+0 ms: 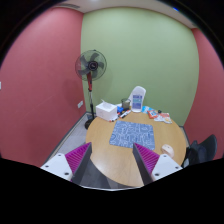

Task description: Arrange mouse

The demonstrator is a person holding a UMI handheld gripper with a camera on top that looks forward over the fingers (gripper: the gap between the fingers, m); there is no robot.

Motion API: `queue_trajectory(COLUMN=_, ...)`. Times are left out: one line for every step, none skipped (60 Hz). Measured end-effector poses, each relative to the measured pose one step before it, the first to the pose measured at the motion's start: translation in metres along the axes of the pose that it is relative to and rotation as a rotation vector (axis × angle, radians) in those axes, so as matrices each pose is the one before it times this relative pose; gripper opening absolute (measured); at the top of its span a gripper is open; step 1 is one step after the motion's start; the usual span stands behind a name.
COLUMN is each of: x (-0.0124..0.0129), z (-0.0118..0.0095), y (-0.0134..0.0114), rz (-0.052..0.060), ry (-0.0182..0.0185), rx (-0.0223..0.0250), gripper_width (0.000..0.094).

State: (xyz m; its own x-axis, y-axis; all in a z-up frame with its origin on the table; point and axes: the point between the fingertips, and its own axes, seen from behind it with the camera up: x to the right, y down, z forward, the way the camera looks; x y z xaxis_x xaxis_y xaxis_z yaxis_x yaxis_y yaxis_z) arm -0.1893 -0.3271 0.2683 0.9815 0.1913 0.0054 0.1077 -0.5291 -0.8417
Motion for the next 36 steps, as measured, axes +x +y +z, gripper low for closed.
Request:
queue_trajectory(x=0.00144, z=-0.00015, y=0.00246, rz=0.0028, ry=0.00428, rx=-0.00756, gripper_width=0.0833)
queue_trajectory(x=0.00206, z=-0.00002, y=0.00277, rz=0.0028, ry=0.00511, rx=-0.00803, gripper_width=0.0832)
queue_trajectory(x=0.00260, z=0.00008, y=0.00268, rz=0.0037, ry=0.00545, rx=-0.00848, gripper_width=0.0830)
queue_trajectory(x=0.00306, z=0.00013, y=0.00334, rz=0.0033, ry=0.00549, rx=-0.00765, gripper_width=0.0831)
queue_trajectory(x=0.00398, z=0.00049, y=0.00391, rz=0.0025, ry=0.00511, rx=-0.00725, gripper_width=0.0830)
queue_trajectory(x=0.00452, z=0.00080, y=0.00361, rz=0.0026, ry=0.00472, rx=-0.00755, gripper_width=0.0830)
queue_trajectory(x=0.00276, z=0.00105, y=0.00664, rz=0.0064, ry=0.00510, rx=-0.00305, gripper_width=0.0832)
queue_trajectory(x=0.00529, z=0.00169, y=0.00501, rz=0.0036, ry=0.00358, rx=-0.00705, gripper_width=0.0832)
queue_trajectory(x=0.00960, z=0.00725, y=0.01025, rz=0.0036, ry=-0.00012, rx=0.00030, gripper_width=0.0831)
queue_trajectory(x=0.00554, z=0.00247, y=0.00477, rz=0.0041, ry=0.00437, rx=-0.00819, gripper_width=0.0833)
queue_trajectory(x=0.00630, z=0.00263, y=0.00524, rz=0.0039, ry=0.00511, rx=-0.00847, gripper_width=0.0831)
queue_trajectory(x=0.00522, z=0.00241, y=0.00610, rz=0.0042, ry=0.00713, rx=-0.00785, gripper_width=0.0831)
queue_trajectory(x=0.00608, z=0.00225, y=0.00589, rz=0.0044, ry=0.00619, rx=-0.00881, gripper_width=0.0831)
queue_trajectory(x=0.00642, z=0.00237, y=0.00596, rz=0.0046, ry=0.00639, rx=-0.00837, gripper_width=0.0832)
queue_trajectory(x=0.00689, z=0.00264, y=0.00629, rz=0.0046, ry=0.00696, rx=-0.00862, gripper_width=0.0830)
queue_trajectory(x=0.00720, z=0.00283, y=0.00644, rz=0.0045, ry=0.00784, rx=-0.00833, gripper_width=0.0830)
queue_trajectory(x=-0.00047, z=-0.00216, y=0.00372, rz=0.0067, ry=0.01687, rx=-0.01247, gripper_width=0.0830)
queue_trajectory(x=0.01296, z=0.00498, y=0.00665, rz=0.0032, ry=0.00480, rx=-0.00834, gripper_width=0.0832)
queue_trajectory(x=0.01006, z=0.00345, y=0.01086, rz=0.0025, ry=0.00903, rx=-0.00304, gripper_width=0.0832)
queue_trajectory(x=0.00884, z=0.00462, y=0.00596, rz=0.0037, ry=0.01093, rx=-0.01038, gripper_width=0.0832)
queue_trajectory(x=0.00866, z=0.00468, y=0.00627, rz=0.0038, ry=0.01163, rx=-0.00985, gripper_width=0.0831)
queue_trajectory(x=0.00854, z=0.00519, y=0.00613, rz=0.0032, ry=0.01122, rx=-0.00966, gripper_width=0.0832)
queue_trajectory(x=0.00897, z=0.00517, y=0.00577, rz=0.0035, ry=0.01046, rx=-0.00878, gripper_width=0.0833)
queue_trajectory(x=0.00900, z=0.00554, y=0.00548, rz=0.0035, ry=0.01110, rx=-0.00776, gripper_width=0.0832)
queue_trajectory(x=0.00906, z=0.00559, y=0.00475, rz=0.0033, ry=0.01135, rx=-0.00729, gripper_width=0.0832)
queue_trajectory(x=0.00899, z=0.00554, y=0.00453, rz=0.0035, ry=0.01208, rx=-0.00728, gripper_width=0.0833)
queue_trajectory(x=0.00914, z=0.00578, y=0.00419, rz=0.0030, ry=0.01257, rx=-0.00830, gripper_width=0.0833)
queue_trajectory(x=0.00858, z=0.00225, y=0.00245, rz=0.0038, ry=0.01151, rx=-0.01147, gripper_width=0.0834)
queue_trajectory(x=0.00861, z=0.00561, y=0.00280, rz=0.0026, ry=0.01259, rx=-0.00517, gripper_width=0.0834)
queue_trajectory(x=0.00862, z=0.00578, y=0.00126, rz=0.0033, ry=0.01269, rx=-0.00063, gripper_width=0.0832)
queue_trajectory(x=0.00851, z=0.00617, y=0.00067, rz=0.0030, ry=0.01234, rx=0.00207, gripper_width=0.0833)
queue_trajectory(x=0.00815, z=0.00657, y=0.00013, rz=0.0033, ry=0.01169, rx=0.00345, gripper_width=0.0833)
queue_trajectory(x=0.00761, z=0.00680, y=0.00031, rz=0.0022, ry=0.01040, rx=0.00284, gripper_width=0.0832)
queue_trajectory(x=0.00707, z=0.00757, y=0.00023, rz=0.0013, ry=0.00839, rx=0.00158, gripper_width=0.0832)
queue_trajectory(x=0.00710, z=0.00756, y=0.00014, rz=0.0005, ry=0.00699, rx=-0.00036, gripper_width=0.0832)
queue_trajectory(x=0.00678, z=0.00746, y=0.00013, rz=0.0017, ry=0.00622, rx=-0.00073, gripper_width=0.0833)
